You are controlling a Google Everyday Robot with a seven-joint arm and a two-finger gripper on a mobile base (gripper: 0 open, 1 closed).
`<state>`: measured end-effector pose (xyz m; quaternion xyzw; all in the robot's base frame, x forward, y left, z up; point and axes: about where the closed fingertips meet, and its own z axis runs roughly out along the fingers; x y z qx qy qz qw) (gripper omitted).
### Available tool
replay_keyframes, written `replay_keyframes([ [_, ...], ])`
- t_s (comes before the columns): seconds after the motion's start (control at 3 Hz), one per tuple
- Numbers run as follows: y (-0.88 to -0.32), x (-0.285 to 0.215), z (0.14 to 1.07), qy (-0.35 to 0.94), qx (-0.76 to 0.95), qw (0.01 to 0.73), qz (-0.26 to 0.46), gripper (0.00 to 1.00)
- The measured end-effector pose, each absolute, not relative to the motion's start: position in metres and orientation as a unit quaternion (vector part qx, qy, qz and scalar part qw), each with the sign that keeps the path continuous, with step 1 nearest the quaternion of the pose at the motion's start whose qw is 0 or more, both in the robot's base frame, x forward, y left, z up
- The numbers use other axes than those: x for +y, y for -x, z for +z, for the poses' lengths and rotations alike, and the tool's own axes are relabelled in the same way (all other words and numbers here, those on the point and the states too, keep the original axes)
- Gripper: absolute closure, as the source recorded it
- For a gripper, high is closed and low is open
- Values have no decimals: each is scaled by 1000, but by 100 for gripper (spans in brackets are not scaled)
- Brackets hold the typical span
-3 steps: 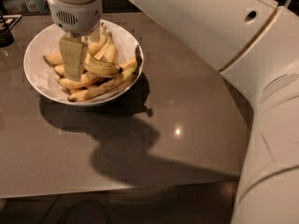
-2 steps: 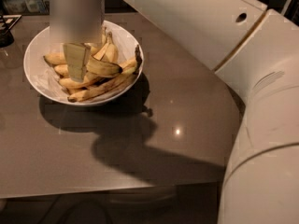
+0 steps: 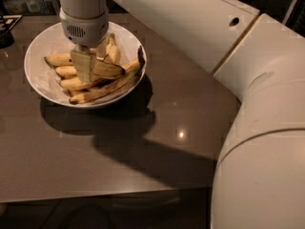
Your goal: Pick banana from white bowl
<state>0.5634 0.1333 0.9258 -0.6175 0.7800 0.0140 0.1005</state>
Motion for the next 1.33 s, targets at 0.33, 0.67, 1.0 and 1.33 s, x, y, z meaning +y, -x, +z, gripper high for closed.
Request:
replay_keyframes([
  [0.33,-563,133,926,618,780,100,14,74],
  [0.67,-563,133,926,618,780,100,14,97],
  [1.0,-563,133,927,618,780,100,14,100],
  [1.33,-544,128,961,640,752,155,22,100],
])
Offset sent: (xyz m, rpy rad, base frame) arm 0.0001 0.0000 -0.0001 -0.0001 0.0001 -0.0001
